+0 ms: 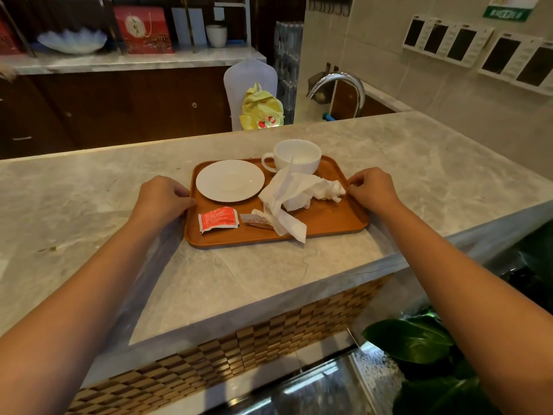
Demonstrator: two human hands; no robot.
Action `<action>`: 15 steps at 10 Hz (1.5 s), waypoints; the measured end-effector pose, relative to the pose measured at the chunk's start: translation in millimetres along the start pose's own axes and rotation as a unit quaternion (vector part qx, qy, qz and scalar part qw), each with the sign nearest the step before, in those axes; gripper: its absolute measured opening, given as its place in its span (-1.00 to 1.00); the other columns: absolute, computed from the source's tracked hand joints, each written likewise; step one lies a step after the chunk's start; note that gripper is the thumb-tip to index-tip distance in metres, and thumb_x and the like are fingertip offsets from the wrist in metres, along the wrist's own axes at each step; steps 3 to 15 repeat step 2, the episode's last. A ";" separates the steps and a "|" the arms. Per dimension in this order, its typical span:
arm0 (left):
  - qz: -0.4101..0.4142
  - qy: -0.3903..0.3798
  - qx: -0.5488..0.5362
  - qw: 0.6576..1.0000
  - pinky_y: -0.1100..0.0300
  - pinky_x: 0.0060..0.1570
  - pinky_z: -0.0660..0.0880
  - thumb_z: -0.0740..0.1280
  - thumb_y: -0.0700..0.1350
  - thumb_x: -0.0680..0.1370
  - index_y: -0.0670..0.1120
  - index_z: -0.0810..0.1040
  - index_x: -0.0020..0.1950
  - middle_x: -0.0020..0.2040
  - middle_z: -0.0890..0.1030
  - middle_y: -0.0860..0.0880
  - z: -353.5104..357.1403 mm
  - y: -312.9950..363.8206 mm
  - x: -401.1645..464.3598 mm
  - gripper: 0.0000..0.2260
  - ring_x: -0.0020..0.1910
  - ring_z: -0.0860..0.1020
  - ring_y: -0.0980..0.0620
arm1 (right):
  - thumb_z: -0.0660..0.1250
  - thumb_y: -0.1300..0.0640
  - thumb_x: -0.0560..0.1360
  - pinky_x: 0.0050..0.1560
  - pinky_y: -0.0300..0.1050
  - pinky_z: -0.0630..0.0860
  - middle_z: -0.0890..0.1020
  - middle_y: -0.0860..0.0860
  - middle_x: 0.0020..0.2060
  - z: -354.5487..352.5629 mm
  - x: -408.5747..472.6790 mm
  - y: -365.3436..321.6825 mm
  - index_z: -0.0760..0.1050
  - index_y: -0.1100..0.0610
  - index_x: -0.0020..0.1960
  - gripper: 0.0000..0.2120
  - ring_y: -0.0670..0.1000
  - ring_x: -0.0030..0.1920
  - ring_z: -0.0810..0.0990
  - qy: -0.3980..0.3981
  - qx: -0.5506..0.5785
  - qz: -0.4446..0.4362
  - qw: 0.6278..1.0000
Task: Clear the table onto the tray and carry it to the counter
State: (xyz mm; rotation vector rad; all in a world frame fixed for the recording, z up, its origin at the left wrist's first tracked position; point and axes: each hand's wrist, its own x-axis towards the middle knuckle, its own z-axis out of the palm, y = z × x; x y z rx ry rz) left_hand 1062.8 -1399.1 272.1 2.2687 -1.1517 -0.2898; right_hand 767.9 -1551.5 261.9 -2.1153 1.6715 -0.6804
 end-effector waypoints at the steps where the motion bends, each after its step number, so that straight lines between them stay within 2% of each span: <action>1: 0.015 -0.025 0.049 0.998 0.07 -0.02 0.44 0.27 -0.14 0.55 -0.21 0.59 0.14 0.11 0.62 -0.19 -2.8 0.5 0.7 -0.76 -0.05 0.52 -0.08 | 0.24 0.28 0.47 -0.06 0.01 0.52 0.67 0.28 -0.05 -6.0 -4.0 -1.4 0.62 0.33 -0.03 -0.79 0.21 -0.04 0.60 -0.022 -0.050 -0.044 0.998; 2: 0.010 -0.022 0.080 0.996 0.01 0.05 0.47 0.22 -0.09 0.57 -0.18 0.54 0.21 0.17 0.59 -0.19 -3.8 -4.1 -4.3 -0.72 0.06 0.53 -0.14 | 0.21 0.27 0.49 0.00 0.08 0.54 0.65 0.29 -0.03 -12.1 -14.0 4.5 0.60 0.33 0.02 -0.77 0.23 -0.02 0.59 -0.024 -0.085 -0.068 0.994; 15: 0.010 -0.022 0.080 0.996 0.01 0.05 0.47 0.22 -0.09 0.57 -0.18 0.54 0.21 0.17 0.59 -0.19 -3.8 -4.1 -4.3 -0.72 0.06 0.53 -0.14 | 0.21 0.27 0.49 0.00 0.08 0.54 0.65 0.29 -0.03 -12.1 -14.0 4.5 0.60 0.33 0.02 -0.77 0.23 -0.02 0.59 -0.024 -0.085 -0.068 0.994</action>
